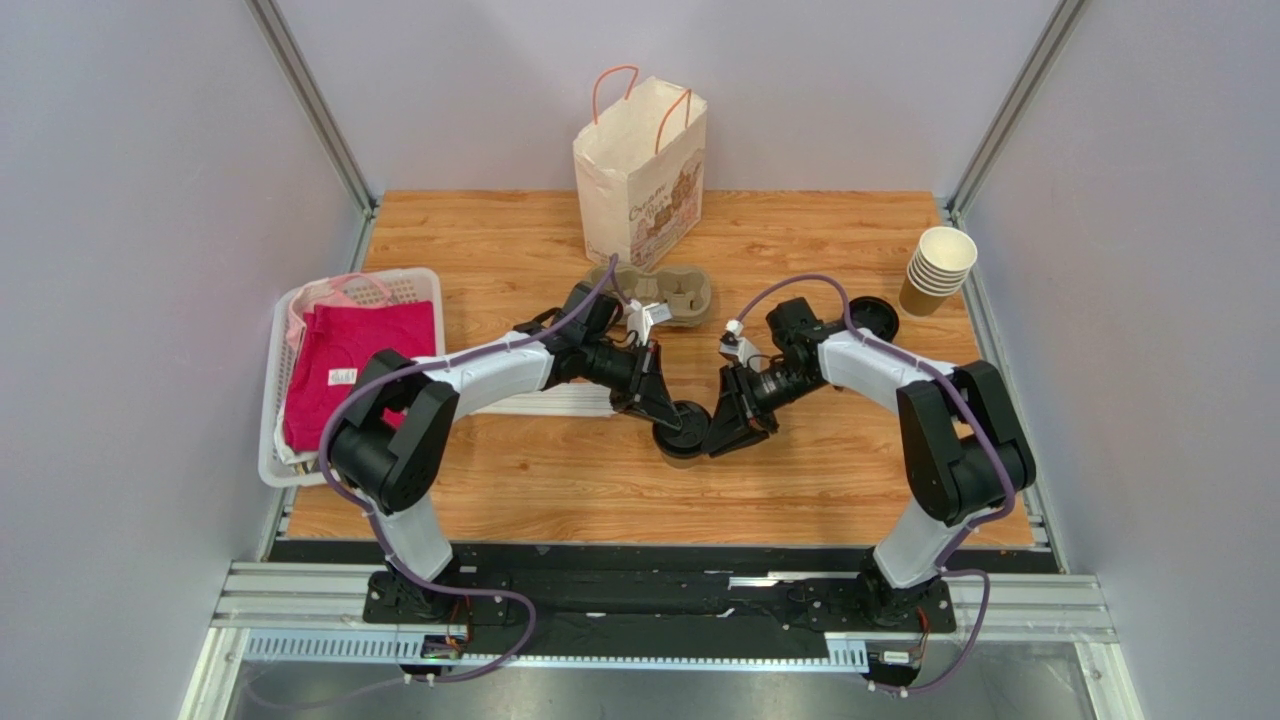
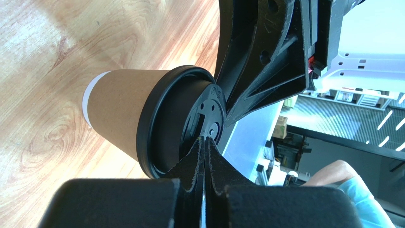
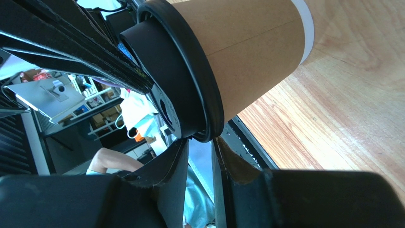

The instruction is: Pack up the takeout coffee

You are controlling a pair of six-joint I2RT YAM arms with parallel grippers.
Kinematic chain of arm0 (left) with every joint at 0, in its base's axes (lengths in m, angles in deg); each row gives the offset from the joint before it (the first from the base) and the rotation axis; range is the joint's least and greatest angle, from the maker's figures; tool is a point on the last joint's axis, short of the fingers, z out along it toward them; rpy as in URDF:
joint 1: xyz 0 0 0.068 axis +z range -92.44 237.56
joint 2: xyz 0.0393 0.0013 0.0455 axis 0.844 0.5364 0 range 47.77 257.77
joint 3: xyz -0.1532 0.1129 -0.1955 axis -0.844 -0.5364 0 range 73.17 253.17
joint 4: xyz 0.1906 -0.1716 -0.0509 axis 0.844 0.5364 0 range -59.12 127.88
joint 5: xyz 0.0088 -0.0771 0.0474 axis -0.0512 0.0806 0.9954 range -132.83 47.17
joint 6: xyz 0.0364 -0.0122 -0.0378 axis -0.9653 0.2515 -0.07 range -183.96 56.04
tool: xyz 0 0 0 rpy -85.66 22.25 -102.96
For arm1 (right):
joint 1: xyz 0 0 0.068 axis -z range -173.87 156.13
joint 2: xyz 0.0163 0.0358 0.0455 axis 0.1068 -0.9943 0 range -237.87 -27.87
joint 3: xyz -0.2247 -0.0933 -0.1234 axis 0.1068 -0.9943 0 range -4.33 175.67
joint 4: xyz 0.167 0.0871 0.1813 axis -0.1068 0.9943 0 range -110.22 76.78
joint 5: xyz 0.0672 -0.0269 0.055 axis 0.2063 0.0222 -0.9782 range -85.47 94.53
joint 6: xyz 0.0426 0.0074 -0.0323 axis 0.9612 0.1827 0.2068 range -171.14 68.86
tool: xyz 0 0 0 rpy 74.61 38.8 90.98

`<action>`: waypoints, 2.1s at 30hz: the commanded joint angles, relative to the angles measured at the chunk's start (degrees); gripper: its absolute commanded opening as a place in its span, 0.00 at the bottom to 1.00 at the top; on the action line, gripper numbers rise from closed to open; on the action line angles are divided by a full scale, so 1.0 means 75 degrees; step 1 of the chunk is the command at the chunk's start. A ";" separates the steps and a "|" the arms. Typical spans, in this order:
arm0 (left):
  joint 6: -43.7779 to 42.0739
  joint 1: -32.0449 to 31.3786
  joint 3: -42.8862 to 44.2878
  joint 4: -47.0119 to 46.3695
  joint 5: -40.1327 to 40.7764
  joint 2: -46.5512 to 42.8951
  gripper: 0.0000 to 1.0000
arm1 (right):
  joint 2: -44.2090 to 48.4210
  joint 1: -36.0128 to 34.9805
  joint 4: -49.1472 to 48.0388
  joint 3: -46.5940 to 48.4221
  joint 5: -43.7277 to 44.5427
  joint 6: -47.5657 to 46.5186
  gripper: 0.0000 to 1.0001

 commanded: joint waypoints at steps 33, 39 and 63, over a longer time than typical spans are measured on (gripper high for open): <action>-0.0757 0.0226 -0.0251 0.0554 0.1213 0.0883 0.00 | -0.1948 0.0096 -0.0701 0.0460 0.1203 -0.0025 0.04; -0.0733 0.0226 -0.0205 0.0554 0.1178 0.1013 0.00 | -0.2076 0.0096 -0.0713 0.0472 0.1800 0.0045 0.03; -0.0511 0.0144 -0.0111 0.0168 0.0428 0.0334 0.00 | -0.1726 0.0072 -0.0210 0.1057 0.0782 -0.0201 0.04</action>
